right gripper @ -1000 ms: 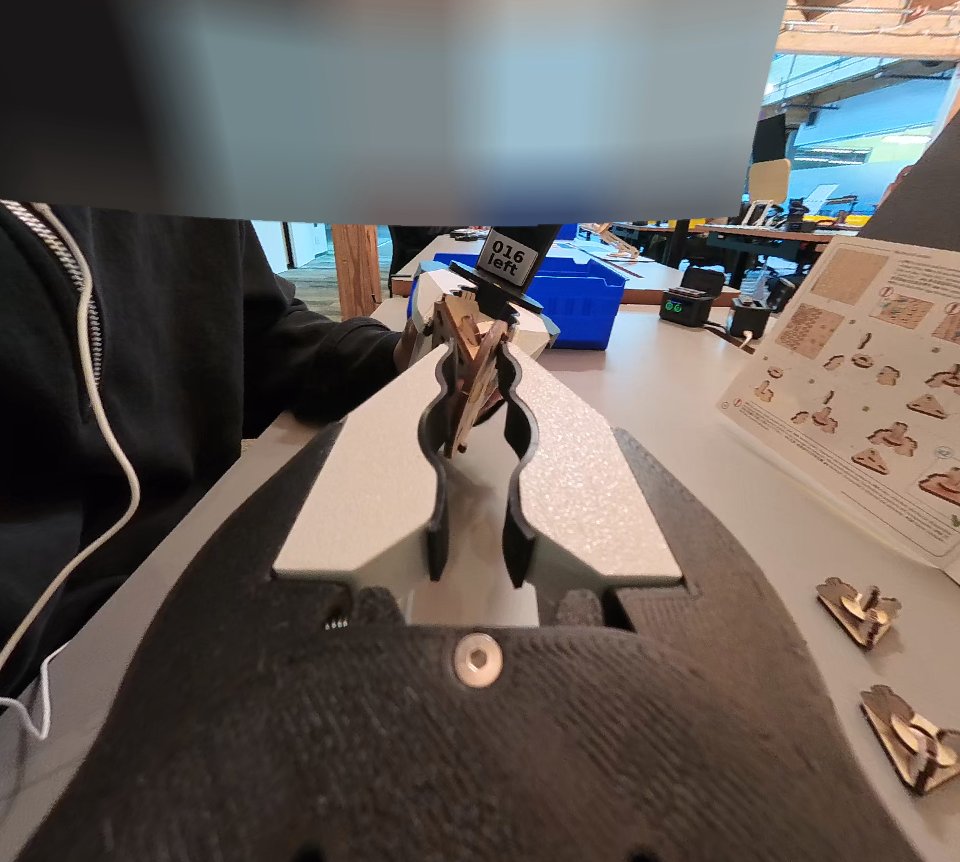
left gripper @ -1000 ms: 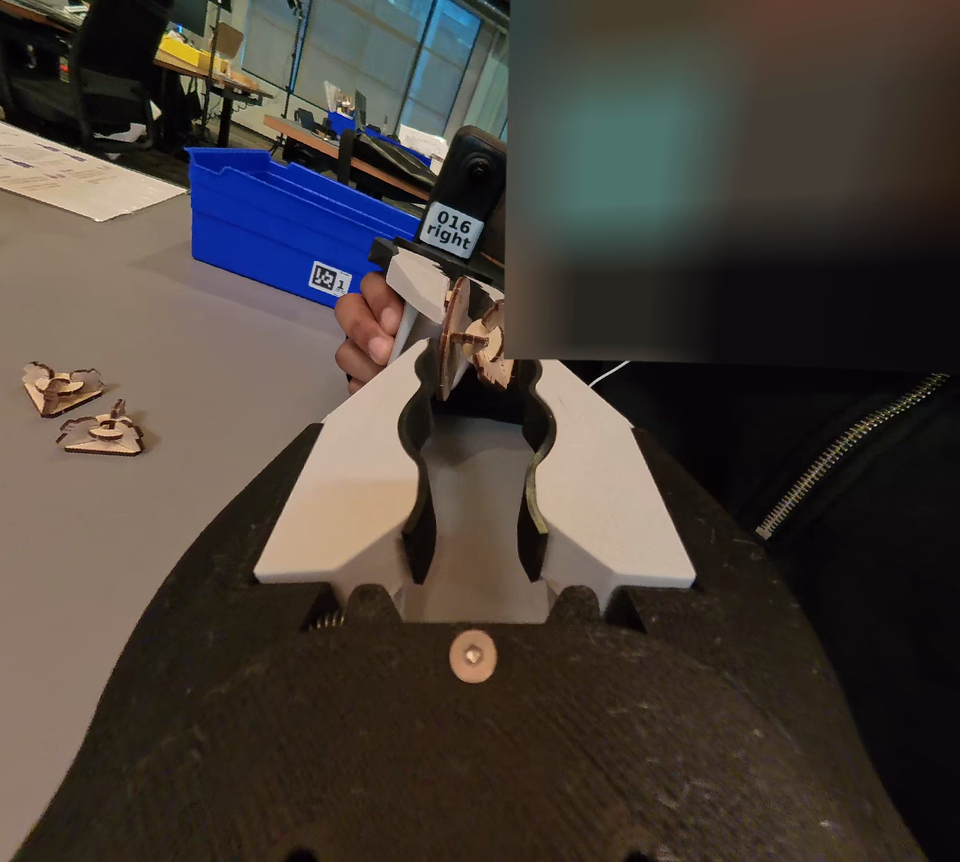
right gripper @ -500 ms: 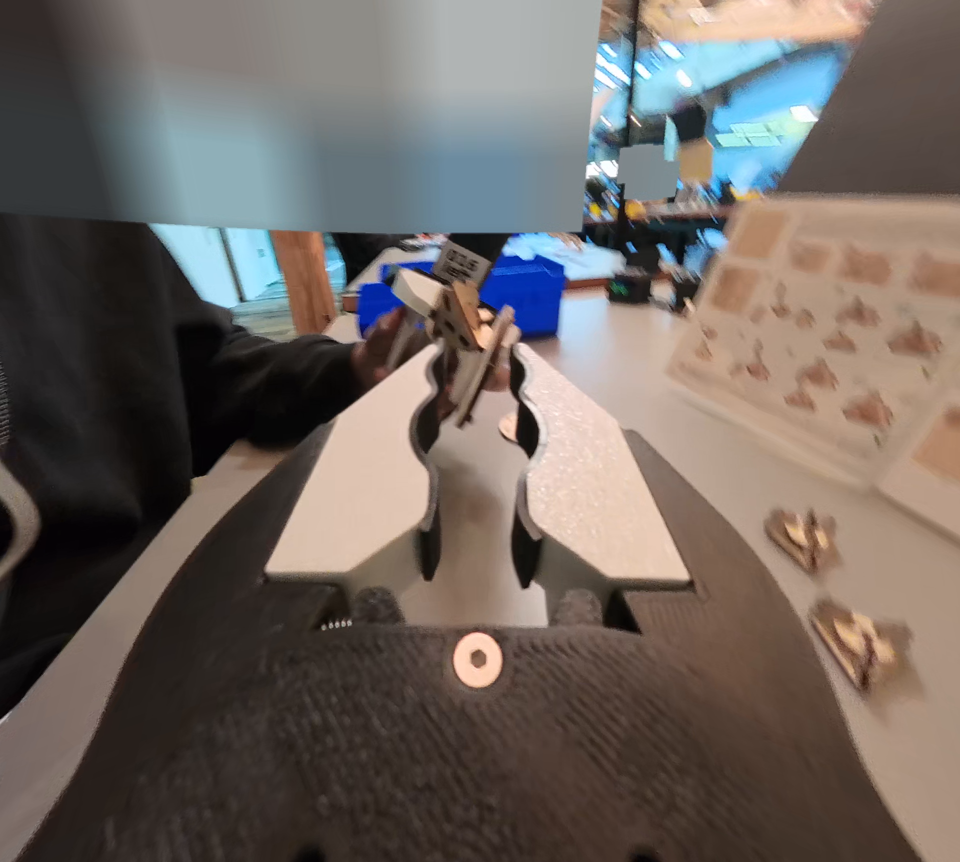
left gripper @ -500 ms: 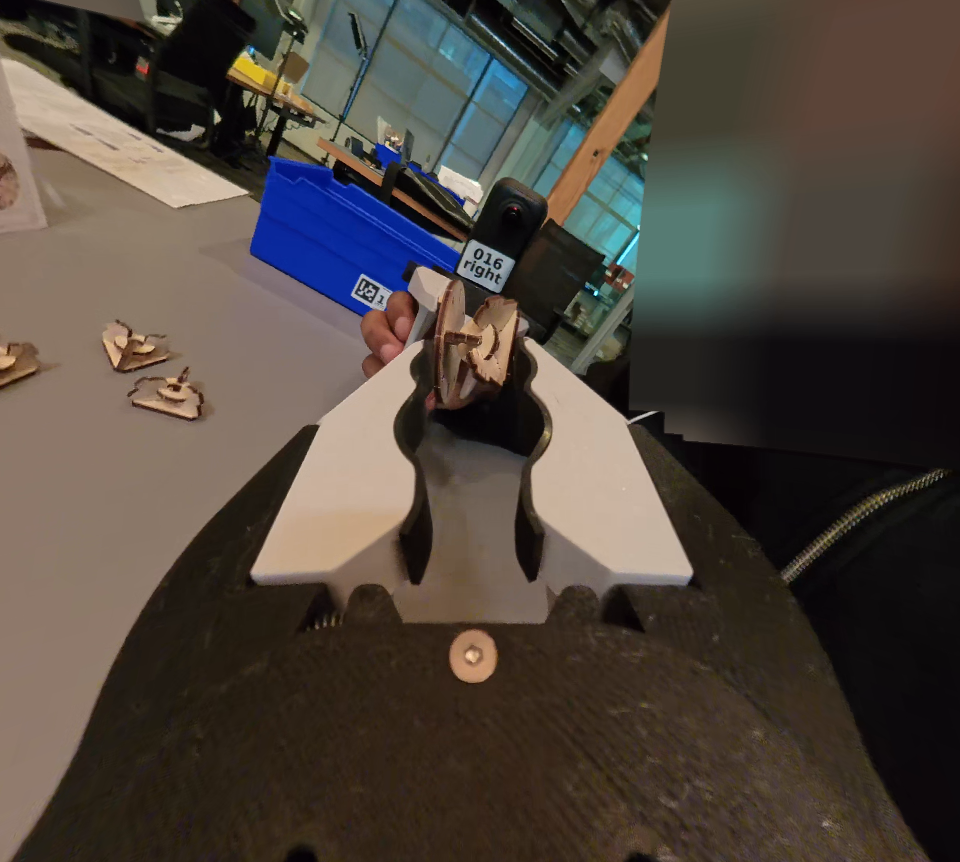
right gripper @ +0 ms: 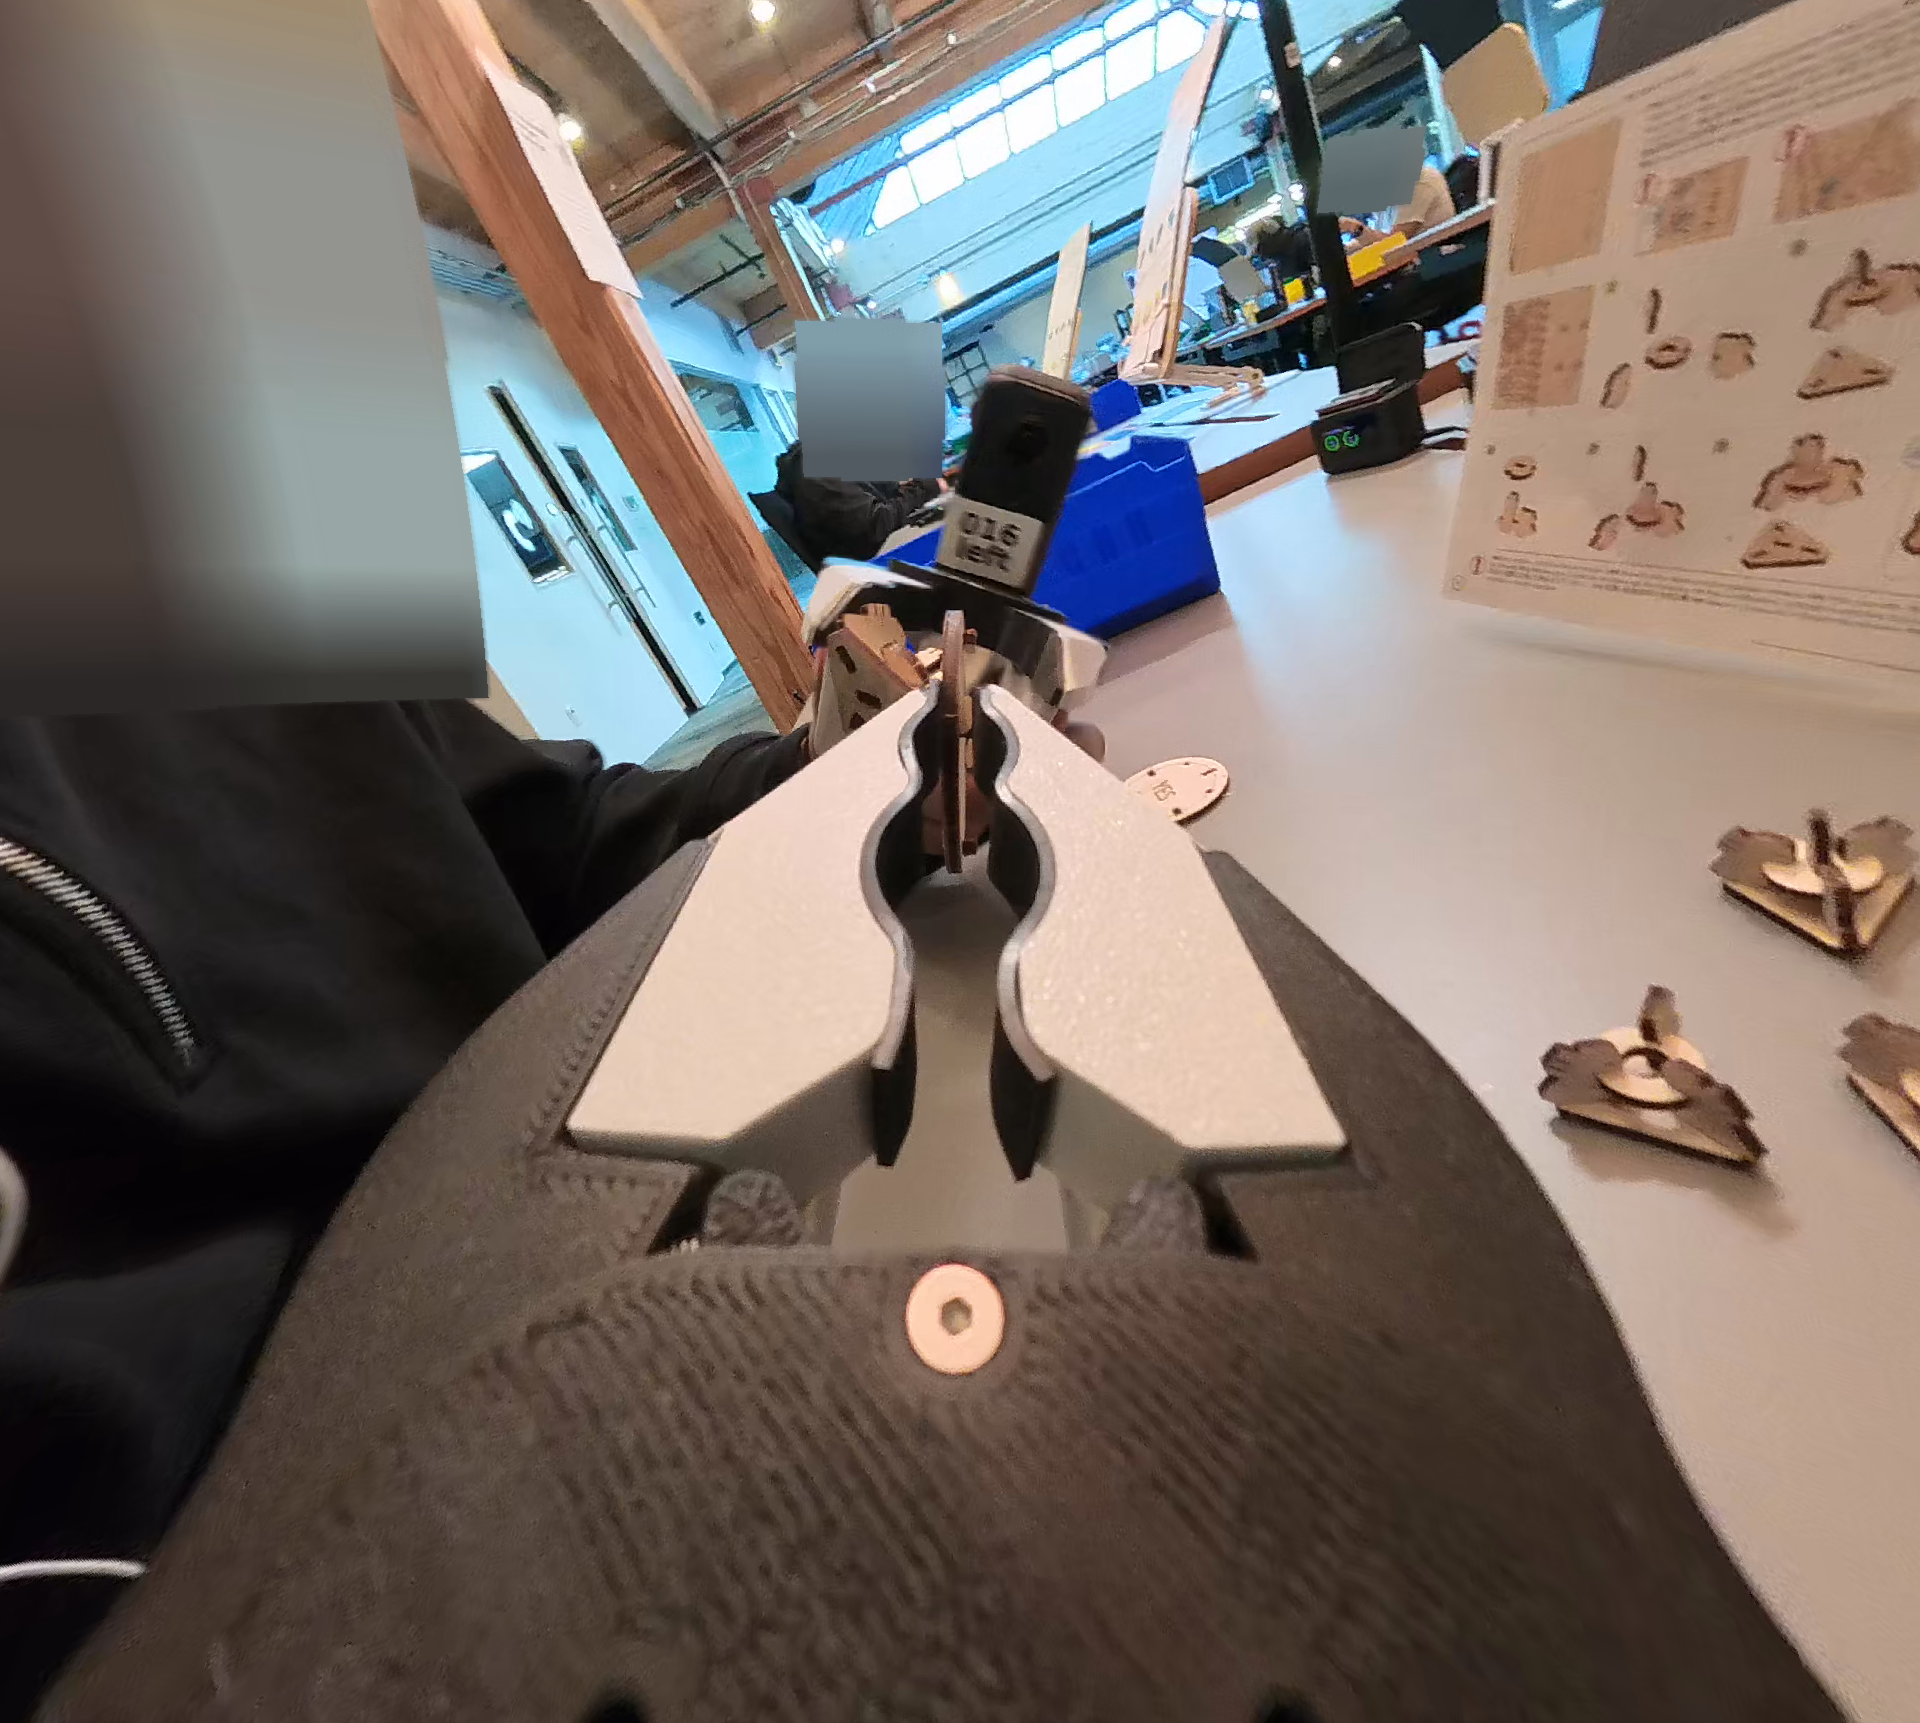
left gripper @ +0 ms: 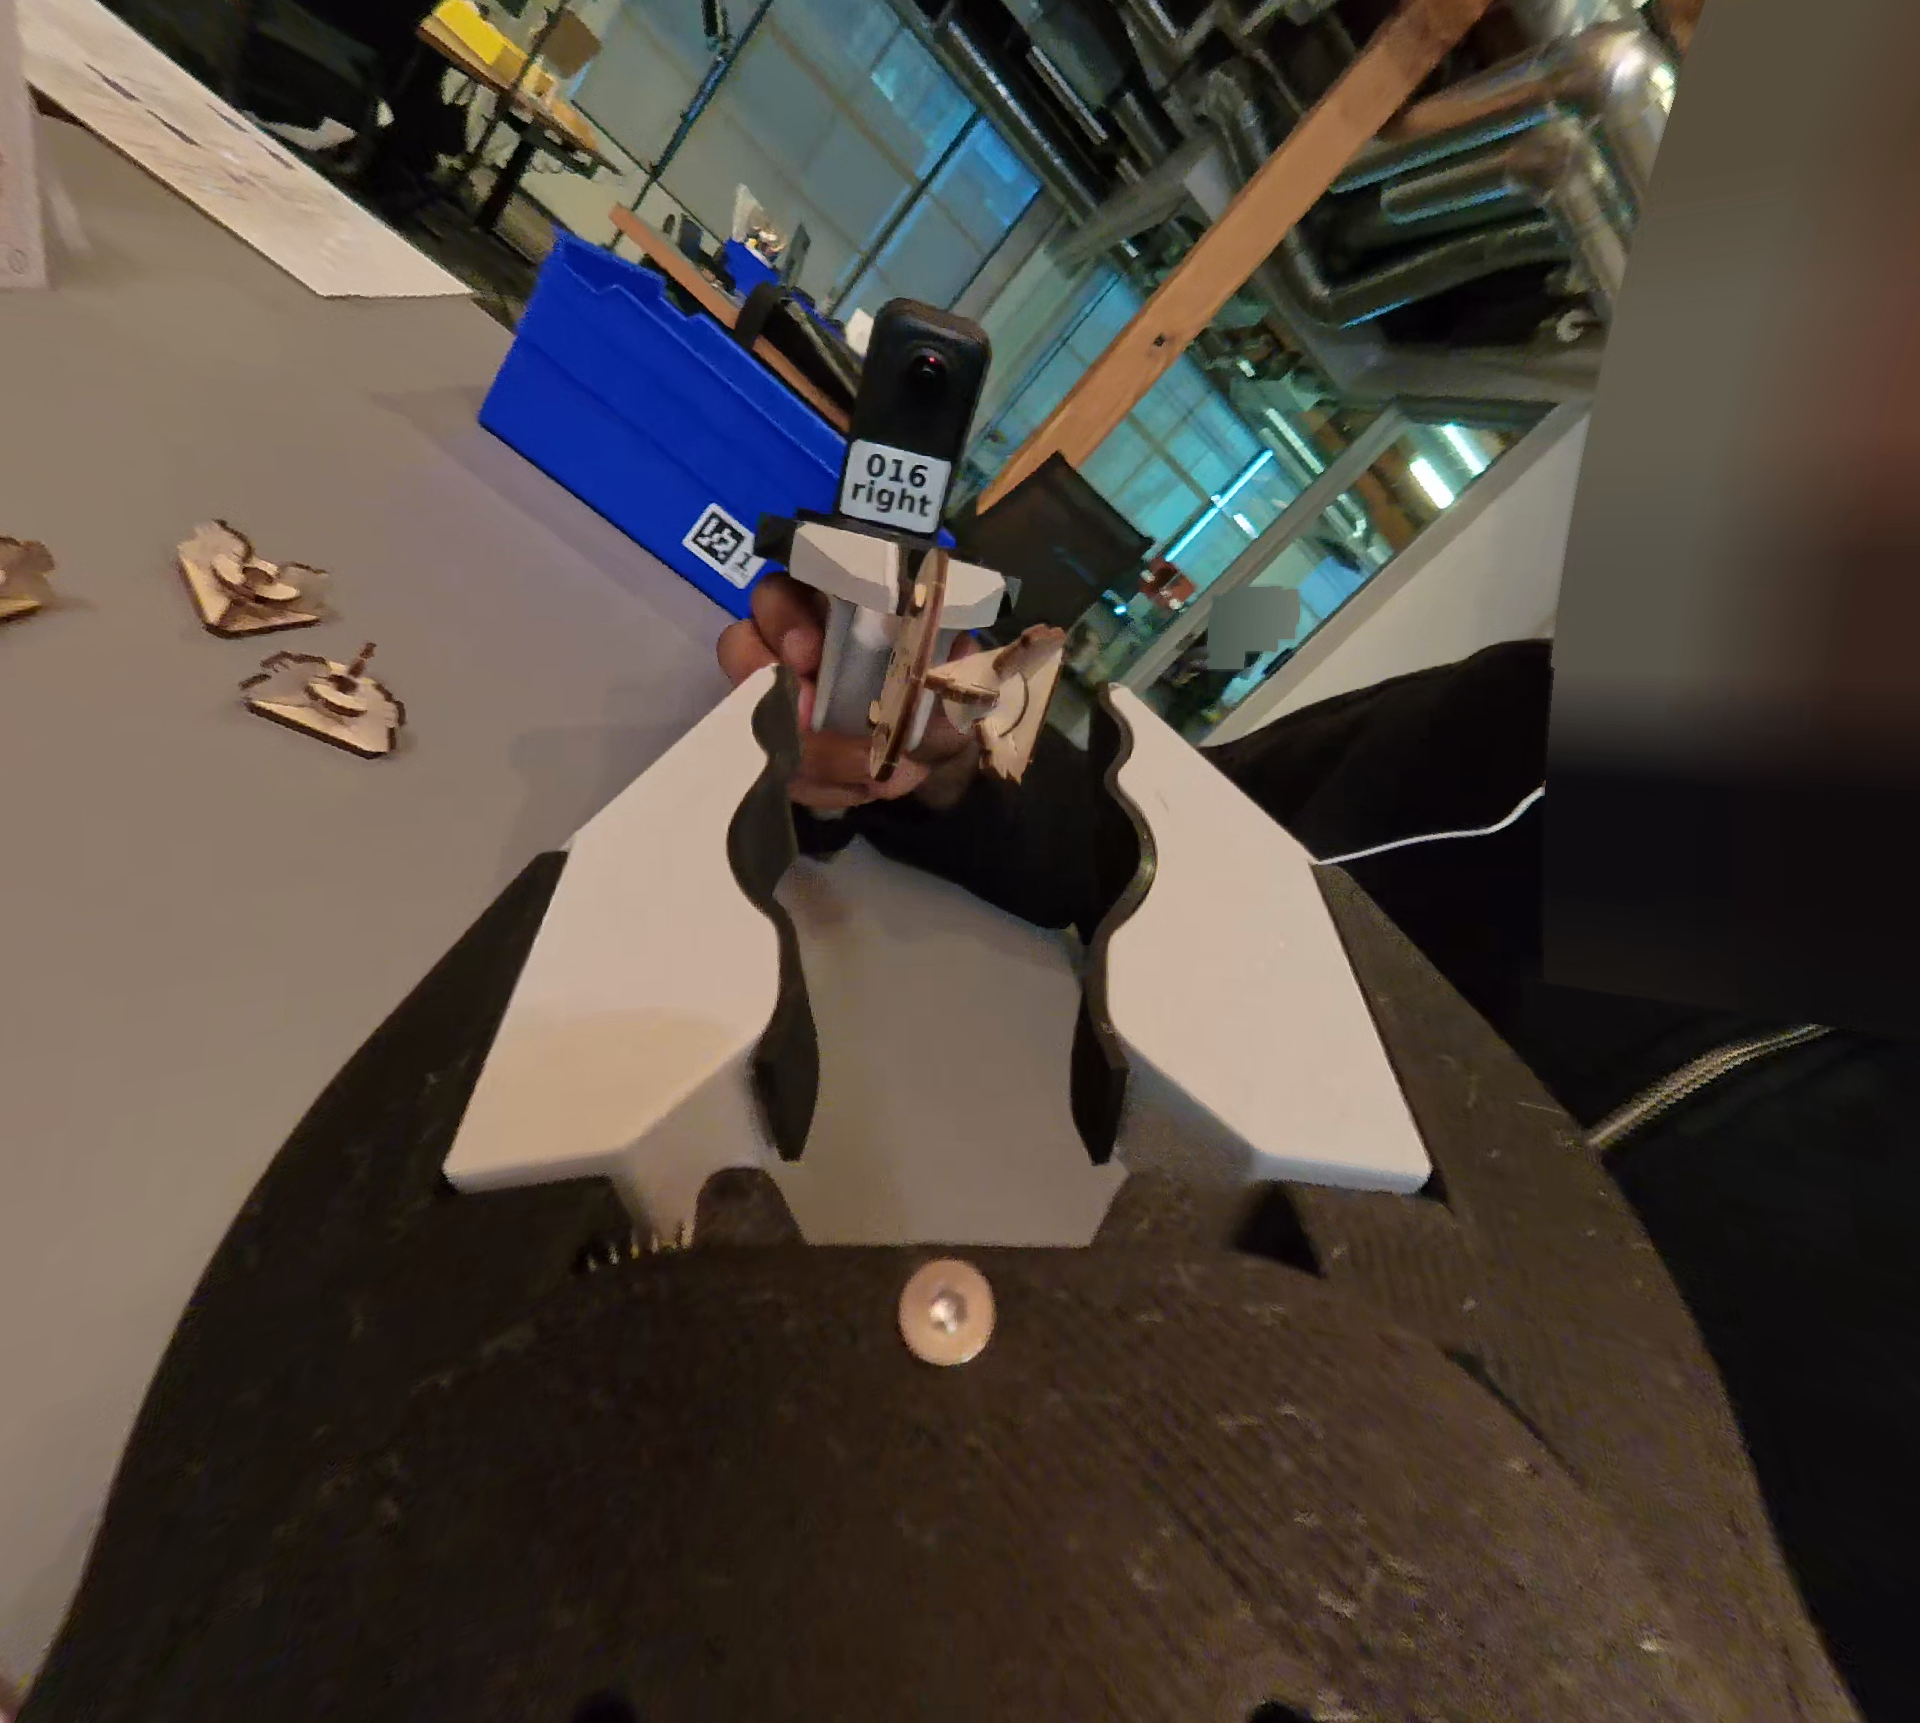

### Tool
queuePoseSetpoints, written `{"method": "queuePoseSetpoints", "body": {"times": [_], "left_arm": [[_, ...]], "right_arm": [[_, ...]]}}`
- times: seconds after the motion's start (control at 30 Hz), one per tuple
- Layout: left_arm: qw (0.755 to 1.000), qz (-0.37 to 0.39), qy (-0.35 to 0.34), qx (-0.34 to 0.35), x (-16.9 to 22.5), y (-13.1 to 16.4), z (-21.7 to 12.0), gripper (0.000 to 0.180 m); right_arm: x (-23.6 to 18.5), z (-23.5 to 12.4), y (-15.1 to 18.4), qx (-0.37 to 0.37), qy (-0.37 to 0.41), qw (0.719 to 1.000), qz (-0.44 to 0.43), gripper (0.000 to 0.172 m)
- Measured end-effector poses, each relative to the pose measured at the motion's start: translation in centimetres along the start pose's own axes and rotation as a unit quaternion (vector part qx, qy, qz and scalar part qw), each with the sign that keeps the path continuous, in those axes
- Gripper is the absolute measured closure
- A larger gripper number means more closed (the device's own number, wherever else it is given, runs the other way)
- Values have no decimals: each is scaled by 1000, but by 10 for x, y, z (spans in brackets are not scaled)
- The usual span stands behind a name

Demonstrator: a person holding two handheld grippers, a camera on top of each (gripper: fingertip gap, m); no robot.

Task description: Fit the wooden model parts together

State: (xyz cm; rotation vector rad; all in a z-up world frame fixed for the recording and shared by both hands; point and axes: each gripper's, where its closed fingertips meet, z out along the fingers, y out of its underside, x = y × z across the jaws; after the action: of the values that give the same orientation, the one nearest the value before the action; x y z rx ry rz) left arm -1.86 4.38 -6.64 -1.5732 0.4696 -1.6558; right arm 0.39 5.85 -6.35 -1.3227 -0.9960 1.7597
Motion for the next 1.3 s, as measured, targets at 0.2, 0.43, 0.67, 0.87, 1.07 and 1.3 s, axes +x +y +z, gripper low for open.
{"method": "queuePoseSetpoints", "body": {"times": [0.2,0.43,0.67,0.87,1.07,1.3], "left_arm": [[997,73,-34,-18,0,3,1,127],[982,163,-89,-35,-3,4,2,128],[974,192,-115,-39,-7,2,-1,132],[967,213,-136,-41,-12,0,-5,134],[966,216,-137,-41,-13,1,-4,135],[966,212,-138,-52,-17,7,-2,135]], "right_arm": [[8,1,1,-6,25,1000,15,169],[17,-2,-1,4,48,998,33,169],[24,-2,3,8,49,996,68,169],[26,2,12,-6,45,993,107,169],[32,0,14,-8,45,989,139,169],[35,-3,11,10,43,986,163,169]]}}
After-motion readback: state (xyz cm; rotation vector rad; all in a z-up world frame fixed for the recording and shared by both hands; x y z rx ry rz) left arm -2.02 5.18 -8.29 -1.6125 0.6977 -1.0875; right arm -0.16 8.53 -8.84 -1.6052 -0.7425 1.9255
